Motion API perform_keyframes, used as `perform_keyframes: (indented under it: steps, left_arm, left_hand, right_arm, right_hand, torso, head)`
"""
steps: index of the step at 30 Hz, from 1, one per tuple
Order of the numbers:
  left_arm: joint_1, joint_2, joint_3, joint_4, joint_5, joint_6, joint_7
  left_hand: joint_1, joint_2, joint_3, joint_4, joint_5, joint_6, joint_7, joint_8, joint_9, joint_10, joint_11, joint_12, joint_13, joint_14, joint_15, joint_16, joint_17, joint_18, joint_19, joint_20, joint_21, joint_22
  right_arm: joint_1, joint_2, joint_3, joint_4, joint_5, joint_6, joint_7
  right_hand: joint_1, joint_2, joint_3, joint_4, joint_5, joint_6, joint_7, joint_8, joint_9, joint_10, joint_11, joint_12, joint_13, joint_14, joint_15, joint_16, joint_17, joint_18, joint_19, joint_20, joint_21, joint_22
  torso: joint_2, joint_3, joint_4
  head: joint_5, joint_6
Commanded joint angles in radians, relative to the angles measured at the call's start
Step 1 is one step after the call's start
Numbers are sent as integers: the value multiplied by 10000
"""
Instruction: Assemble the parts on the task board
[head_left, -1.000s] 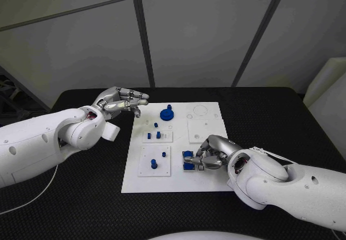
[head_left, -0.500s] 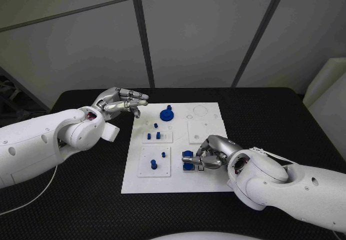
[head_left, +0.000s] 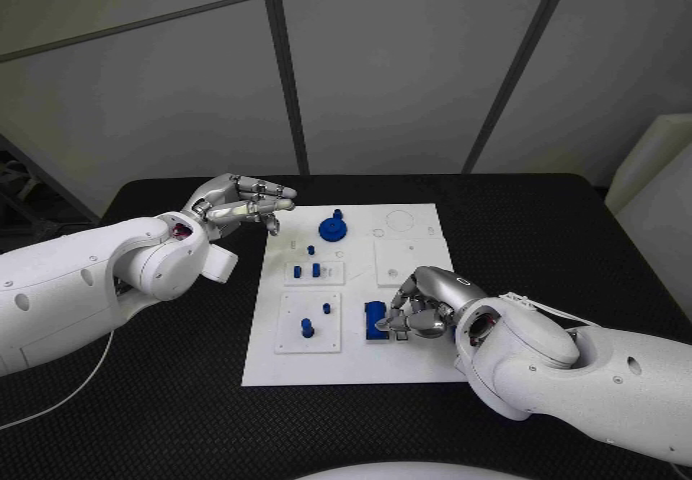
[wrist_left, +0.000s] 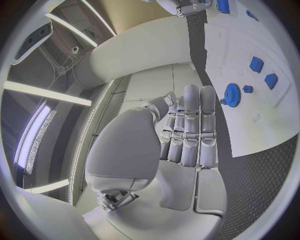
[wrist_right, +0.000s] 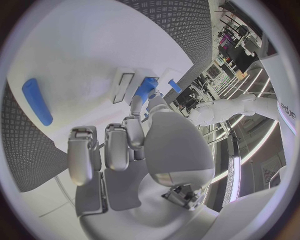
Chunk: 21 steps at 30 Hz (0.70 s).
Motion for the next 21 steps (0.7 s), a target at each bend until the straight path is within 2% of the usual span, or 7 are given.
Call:
perform_keyframes:
  steps: [1,9,13,16,21]
  left_arm:
    - [10,-7,8,20,51,74,33]
    - [10,-13,7,21,51,77,35]
    - [9,-21,7,20,51,68,40]
    - [9,-23,7,19,51,66,41]
    - [6,-18,4,9,51,52,38]
  left_hand:
    - [-84,37,-77,10,-28,-67,-7,-45,-17,-56,-5,-43,11,-62,-21,-37,-11,-37,-8,32,-69,-10]
    - [-84,37,-77,10,-28,-67,-7,-45,-17,-56,-5,-43,11,-62,-21,-37,-11,-37,-8,32,-69,-10]
    - [-84,37,-77,10,-28,-67,-7,-45,-17,-56,-5,-43,11,-62,-21,-37,-11,-37,-8,32,-69,-10]
    - [-84,37,-77,10,-28,-67,-7,-45,-17,-56,-5,-43,11,-62,-21,-37,-11,-37,-8,32,-69,-10]
    - [-84,37,-77,10,-28,-67,-7,-45,-17,-56,-5,-43,11,-62,-21,-37,-11,-37,-8,32,-69,-10]
  right_arm:
    - [-7,-20,-11,-16,-329,-7,-106]
    - [-8,-143,-10,83,-225,-526,227]
    - [-7,-457,-7,238,383,-1010,899]
    - [-3,-817,9,410,852,-1178,1389]
    - [19,-1532,167,591,1818,-1115,1912]
  right_hand:
    - [33,111,-63,10,24,46,-11,-67,13,5,-44,10,-25,553,-76,64,8,-151,1054,-85,28,2635]
    - [-412,225,-456,277,20,88,24,-188,74,10,-14,-47,-39,547,-51,46,-10,-151,1054,-65,28,2635]
    - [-483,240,-605,359,31,-16,64,-302,86,-101,20,-305,-221,501,-28,-71,-193,-151,1054,-48,28,2635]
    - [-447,272,-670,379,55,-109,99,-400,78,-160,51,-416,-291,482,-7,-119,-255,-151,1054,-30,28,2635]
    - [-199,439,-746,347,153,-496,254,-812,-141,-233,167,-557,-364,485,80,-138,-246,-151,1054,39,28,2635]
  torso:
    - [-6,-5,4]
    - [-10,2,-1]
    - [-8,3,-10]
    - [-8,1,-4]
    - [-15,-1,-16]
  head:
    - [-11,-12]
    - [-23,10]
    - [-29,44]
    - [-53,61]
    - [-127,75]
